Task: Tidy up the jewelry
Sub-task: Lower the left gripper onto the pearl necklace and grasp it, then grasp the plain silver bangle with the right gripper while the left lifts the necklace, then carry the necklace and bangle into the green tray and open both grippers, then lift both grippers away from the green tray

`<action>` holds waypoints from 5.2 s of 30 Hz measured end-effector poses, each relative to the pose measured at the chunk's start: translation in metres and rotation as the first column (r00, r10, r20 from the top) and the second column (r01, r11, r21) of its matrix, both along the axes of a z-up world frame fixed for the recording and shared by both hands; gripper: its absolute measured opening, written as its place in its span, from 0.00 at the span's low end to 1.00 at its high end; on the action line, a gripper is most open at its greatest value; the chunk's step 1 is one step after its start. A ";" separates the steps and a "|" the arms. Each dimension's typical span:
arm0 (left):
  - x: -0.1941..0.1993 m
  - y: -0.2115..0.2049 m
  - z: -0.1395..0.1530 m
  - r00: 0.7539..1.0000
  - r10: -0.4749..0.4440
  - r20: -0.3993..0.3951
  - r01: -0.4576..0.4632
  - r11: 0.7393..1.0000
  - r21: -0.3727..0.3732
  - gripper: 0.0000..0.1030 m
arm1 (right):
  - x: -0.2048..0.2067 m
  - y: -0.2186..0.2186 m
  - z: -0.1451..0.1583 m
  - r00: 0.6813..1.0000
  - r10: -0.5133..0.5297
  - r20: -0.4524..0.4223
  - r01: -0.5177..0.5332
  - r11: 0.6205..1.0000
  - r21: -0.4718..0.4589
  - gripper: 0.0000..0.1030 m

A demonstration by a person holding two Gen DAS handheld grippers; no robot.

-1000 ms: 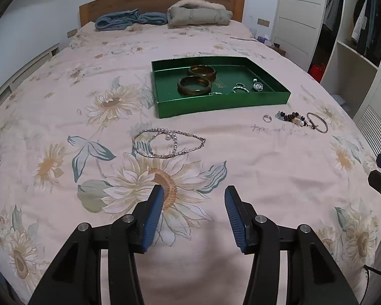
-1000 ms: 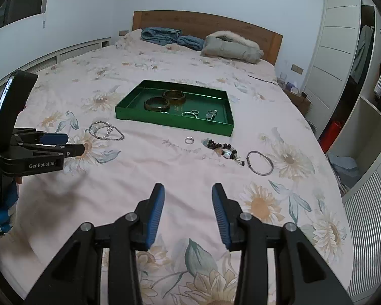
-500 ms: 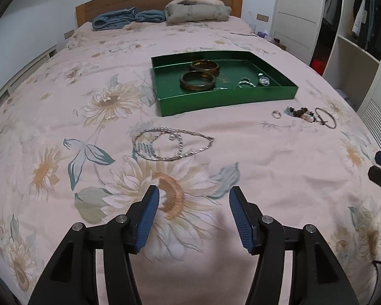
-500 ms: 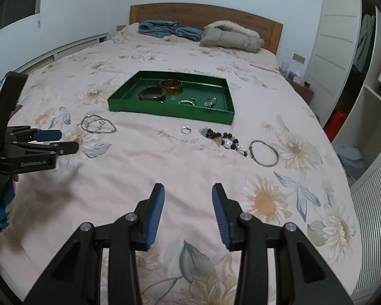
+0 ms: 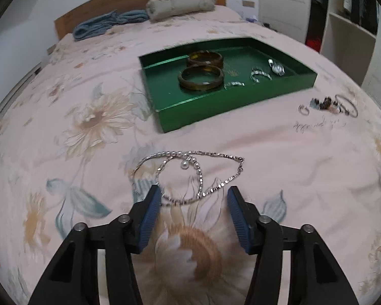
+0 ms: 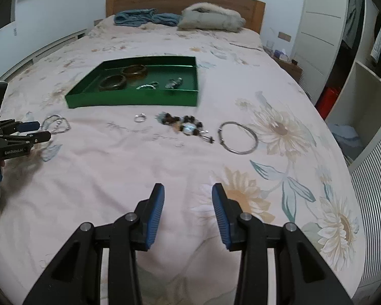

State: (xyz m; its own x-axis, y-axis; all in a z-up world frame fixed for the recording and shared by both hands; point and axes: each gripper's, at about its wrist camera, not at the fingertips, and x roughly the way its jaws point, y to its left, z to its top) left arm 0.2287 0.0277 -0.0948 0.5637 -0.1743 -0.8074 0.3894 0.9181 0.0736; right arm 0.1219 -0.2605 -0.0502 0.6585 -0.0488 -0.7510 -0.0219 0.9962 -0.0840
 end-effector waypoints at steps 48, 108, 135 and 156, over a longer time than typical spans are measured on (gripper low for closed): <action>-0.031 0.005 0.032 0.990 -0.055 -0.132 0.001 0.927 -0.376 0.03 | 0.038 -0.032 -0.016 0.951 0.283 -0.128 -0.229 0.916 0.328 0.03; 0.195 -0.049 0.039 0.990 0.141 0.025 -0.136 0.979 -0.150 0.36 | 0.300 0.006 -0.017 0.996 0.058 -0.072 -0.037 0.965 0.261 0.06; -0.088 -0.035 0.117 0.926 0.219 0.306 -0.178 0.971 -0.157 0.79 | 0.026 0.074 0.067 0.973 0.076 0.220 -0.081 0.997 0.015 0.46; -0.188 -0.017 0.148 0.888 0.212 0.408 -0.164 0.975 -0.150 0.89 | -0.092 0.101 0.102 0.944 0.062 0.325 -0.069 0.998 0.010 0.67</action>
